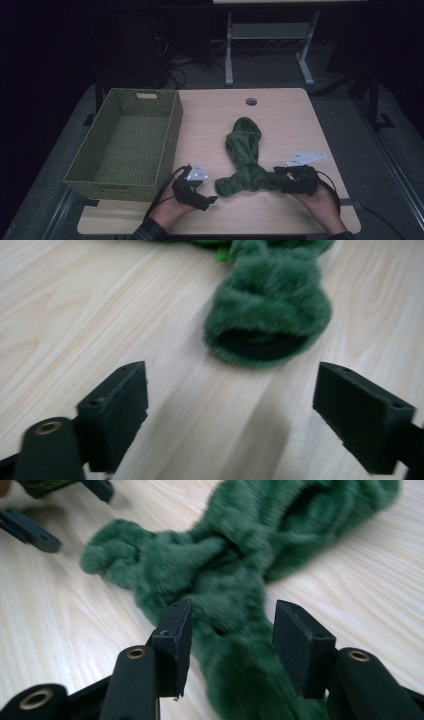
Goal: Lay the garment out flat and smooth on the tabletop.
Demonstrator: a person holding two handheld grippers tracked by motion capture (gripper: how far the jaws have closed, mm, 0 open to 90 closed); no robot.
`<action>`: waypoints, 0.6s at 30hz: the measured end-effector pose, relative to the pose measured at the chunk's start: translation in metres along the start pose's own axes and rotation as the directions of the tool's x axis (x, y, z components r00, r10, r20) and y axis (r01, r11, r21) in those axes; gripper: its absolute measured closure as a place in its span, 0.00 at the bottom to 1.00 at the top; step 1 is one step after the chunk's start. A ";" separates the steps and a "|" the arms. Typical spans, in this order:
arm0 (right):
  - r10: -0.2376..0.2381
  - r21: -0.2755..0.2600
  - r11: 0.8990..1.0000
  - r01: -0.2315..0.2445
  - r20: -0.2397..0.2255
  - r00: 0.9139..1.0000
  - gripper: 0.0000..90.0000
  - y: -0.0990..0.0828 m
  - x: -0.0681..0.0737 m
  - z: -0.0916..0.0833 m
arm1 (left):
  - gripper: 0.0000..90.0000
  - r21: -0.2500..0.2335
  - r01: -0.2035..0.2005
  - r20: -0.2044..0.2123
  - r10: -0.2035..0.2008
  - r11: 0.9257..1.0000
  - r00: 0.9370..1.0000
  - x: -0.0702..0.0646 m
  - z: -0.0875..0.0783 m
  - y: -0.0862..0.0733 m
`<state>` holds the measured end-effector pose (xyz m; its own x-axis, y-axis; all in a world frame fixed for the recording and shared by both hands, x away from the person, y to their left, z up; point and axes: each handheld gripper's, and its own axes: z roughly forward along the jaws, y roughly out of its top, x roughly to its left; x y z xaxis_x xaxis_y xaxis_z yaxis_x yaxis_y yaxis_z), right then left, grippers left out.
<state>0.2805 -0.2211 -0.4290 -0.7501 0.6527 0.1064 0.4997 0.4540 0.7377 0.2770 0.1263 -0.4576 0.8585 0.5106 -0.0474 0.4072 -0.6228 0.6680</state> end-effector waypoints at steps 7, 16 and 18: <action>-0.045 -0.014 0.999 0.044 -0.060 0.997 0.56 0.013 0.016 0.015 | 0.14 0.004 -0.028 -0.018 0.028 1.000 0.999 -0.001 0.002 -0.011; -0.097 -0.031 0.995 0.093 -0.163 0.982 0.62 0.030 0.045 0.035 | 0.14 -0.068 -0.056 -0.011 0.055 0.996 0.998 0.000 0.007 -0.022; -0.108 -0.033 0.994 0.103 -0.188 0.976 0.63 0.035 0.054 0.041 | 0.14 -0.067 -0.053 -0.009 0.052 0.996 0.999 -0.001 0.007 -0.022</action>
<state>0.2750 -0.1449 -0.4248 -0.8676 0.4742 0.1497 0.4048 0.4988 0.7664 0.2699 0.1351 -0.4774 0.8757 0.4828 -0.0052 0.3393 -0.6076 0.7181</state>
